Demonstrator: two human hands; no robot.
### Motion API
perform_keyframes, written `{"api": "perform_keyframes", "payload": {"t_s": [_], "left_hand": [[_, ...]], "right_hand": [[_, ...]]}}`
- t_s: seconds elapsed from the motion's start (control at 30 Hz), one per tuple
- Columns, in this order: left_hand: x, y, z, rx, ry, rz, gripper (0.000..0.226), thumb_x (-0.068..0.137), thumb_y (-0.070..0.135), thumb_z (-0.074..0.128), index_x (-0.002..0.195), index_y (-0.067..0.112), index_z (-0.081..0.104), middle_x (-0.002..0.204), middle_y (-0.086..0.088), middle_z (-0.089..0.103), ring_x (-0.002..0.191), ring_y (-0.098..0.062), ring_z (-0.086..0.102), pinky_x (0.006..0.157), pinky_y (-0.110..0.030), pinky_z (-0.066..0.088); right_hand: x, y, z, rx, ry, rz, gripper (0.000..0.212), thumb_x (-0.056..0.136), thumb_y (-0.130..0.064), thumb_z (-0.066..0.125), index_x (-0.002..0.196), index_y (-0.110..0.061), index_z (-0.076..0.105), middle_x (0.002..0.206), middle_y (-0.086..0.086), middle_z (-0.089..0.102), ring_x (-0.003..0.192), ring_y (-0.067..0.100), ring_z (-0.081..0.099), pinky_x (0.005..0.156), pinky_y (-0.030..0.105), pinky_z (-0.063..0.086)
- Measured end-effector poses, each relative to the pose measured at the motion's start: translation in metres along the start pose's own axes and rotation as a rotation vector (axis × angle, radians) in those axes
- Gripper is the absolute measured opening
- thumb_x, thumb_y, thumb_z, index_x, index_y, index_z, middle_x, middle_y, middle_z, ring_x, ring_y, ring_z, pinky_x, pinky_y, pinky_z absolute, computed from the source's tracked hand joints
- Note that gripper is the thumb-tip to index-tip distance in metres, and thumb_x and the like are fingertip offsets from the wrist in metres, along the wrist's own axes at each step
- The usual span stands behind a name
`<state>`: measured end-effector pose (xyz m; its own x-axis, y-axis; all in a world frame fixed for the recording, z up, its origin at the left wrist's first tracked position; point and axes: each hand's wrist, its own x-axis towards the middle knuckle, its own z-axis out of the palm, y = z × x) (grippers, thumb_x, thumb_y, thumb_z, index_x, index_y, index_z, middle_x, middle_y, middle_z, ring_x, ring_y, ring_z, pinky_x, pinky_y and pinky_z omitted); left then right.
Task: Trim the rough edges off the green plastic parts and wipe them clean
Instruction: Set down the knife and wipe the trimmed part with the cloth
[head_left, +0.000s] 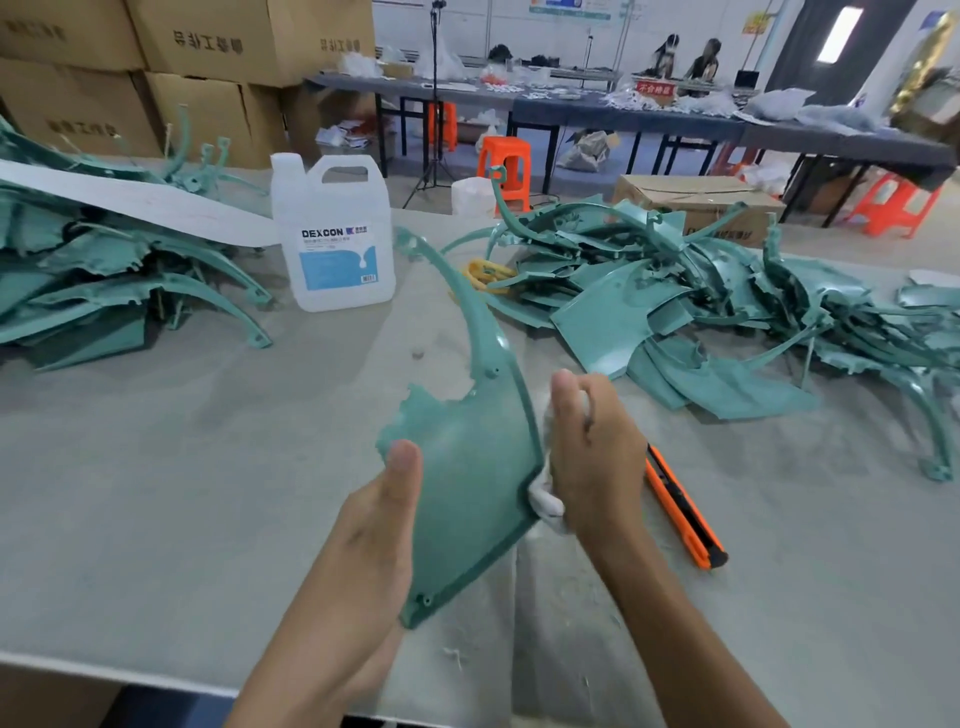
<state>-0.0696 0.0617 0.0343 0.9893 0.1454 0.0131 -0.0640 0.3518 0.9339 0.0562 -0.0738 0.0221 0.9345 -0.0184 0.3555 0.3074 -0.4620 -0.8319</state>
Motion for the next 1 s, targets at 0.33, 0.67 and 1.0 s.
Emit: {"api": "perform_keyframes", "payload": {"t_s": [0.33, 0.67, 1.0], "left_hand": [[0.019, -0.009, 0.032, -0.302, 0.222, 0.230, 0.015, 0.078, 0.029, 0.063, 0.075, 0.018, 0.072, 0.055, 0.013, 0.061, 0.050, 0.005, 0.058, 0.052, -0.008, 0.044], [0.008, -0.003, 0.031, -0.537, 0.026, 0.052, 0.052, 0.070, 0.052, 0.074, 0.102, 0.011, 0.076, 0.099, -0.009, 0.073, 0.093, -0.022, 0.071, 0.074, -0.030, 0.059], [0.002, -0.014, 0.033, -0.661, 0.000, 0.041, 0.067, 0.067, 0.060, 0.078, 0.117, 0.016, 0.071, 0.118, -0.007, 0.069, 0.113, -0.021, 0.065, 0.097, -0.038, 0.052]], "right_hand": [[-0.052, -0.044, 0.011, 0.340, -0.285, -0.213, 0.029, 0.096, -0.058, 0.045, 0.096, -0.030, 0.054, 0.078, -0.012, 0.057, 0.072, 0.010, 0.055, 0.066, 0.027, 0.044], [-0.043, -0.037, 0.031, 0.114, 0.007, -0.116, 0.040, 0.097, -0.065, 0.028, 0.088, -0.032, 0.050, 0.088, -0.012, 0.055, 0.084, 0.017, 0.056, 0.074, 0.040, 0.046], [-0.046, -0.049, 0.026, 0.156, 0.081, -0.311, 0.040, 0.104, -0.059, 0.028, 0.076, -0.033, 0.039, 0.069, -0.011, 0.040, 0.065, 0.008, 0.041, 0.062, 0.027, 0.031]]}}
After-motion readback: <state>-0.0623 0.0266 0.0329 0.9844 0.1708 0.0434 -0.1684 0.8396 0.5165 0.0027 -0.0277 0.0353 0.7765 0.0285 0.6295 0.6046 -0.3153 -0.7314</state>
